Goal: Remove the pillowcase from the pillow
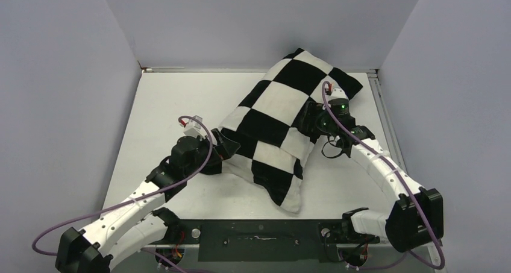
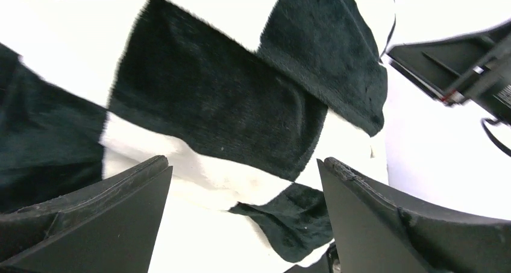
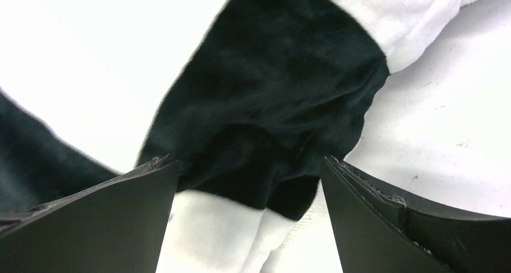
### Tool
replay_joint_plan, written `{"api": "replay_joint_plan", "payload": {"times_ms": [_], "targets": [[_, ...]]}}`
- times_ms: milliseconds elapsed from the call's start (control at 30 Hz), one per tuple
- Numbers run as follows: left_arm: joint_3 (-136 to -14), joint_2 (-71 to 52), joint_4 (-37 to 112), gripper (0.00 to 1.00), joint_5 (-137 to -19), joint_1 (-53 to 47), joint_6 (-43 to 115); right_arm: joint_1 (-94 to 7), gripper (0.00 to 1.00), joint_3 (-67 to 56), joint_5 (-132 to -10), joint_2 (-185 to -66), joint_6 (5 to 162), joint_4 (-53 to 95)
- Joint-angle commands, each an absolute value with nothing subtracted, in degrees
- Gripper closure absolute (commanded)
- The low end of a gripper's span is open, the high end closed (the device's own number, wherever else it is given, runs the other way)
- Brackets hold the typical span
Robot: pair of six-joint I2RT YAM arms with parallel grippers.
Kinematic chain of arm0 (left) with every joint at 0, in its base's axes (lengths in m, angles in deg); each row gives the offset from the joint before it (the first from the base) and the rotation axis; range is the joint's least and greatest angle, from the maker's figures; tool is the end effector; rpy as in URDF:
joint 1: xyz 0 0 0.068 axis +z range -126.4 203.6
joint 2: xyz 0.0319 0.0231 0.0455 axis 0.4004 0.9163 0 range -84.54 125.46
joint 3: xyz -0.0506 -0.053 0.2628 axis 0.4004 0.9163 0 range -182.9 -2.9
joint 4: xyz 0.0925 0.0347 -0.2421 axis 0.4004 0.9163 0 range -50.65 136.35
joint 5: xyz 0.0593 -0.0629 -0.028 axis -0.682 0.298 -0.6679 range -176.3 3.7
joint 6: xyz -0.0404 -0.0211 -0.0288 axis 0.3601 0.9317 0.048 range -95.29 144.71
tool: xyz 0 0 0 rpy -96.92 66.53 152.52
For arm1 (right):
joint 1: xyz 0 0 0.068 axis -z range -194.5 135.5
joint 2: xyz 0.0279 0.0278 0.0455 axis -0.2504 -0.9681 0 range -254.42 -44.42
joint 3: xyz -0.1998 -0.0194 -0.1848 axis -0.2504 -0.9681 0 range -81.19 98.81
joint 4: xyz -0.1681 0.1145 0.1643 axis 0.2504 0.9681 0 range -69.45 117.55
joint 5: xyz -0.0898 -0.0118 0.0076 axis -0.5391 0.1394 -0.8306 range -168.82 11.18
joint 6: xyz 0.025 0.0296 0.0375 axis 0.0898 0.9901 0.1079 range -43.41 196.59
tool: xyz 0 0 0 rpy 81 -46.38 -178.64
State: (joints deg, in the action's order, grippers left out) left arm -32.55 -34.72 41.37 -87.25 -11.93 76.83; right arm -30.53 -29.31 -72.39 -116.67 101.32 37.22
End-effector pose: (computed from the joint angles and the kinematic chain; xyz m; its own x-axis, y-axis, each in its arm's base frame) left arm 0.1646 -0.1167 0.2456 -0.6375 -0.5144 -0.5736 0.1065 0.6785 -0.7269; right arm 0.2655 0.0803 0.2700 -0.6766 0.2380 -0.6968 -0.0852 0.9146 0.3952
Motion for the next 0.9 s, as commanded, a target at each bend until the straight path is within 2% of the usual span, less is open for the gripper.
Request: {"api": "replay_joint_plan", "payload": {"times_ms": [0,233,333,600,867], "targets": [[-38.81,-38.08,51.33,0.02,-95.36,-10.81,70.21,-32.51,0.10,-26.83,-76.54,-111.12,99.10,41.69],[-46.98,-29.74,51.39,0.04,-84.51,-0.19,66.06,-31.75,0.10,-27.02,-72.13,-110.28,103.78,41.47],[-49.36,-26.29,51.81,0.04,-82.85,0.34,64.03,-35.65,0.10,-26.58,-70.43,-110.16,104.44,40.12],[-46.57,-27.24,51.82,0.03,-82.53,-2.98,62.50,-55.98,0.10,-21.34,-88.87,-113.64,96.96,46.73],[-43.83,-31.15,52.25,0.03,-89.00,-12.12,61.78,-64.12,0.10,-17.24,-99.38,-120.22,93.29,51.03]]}}
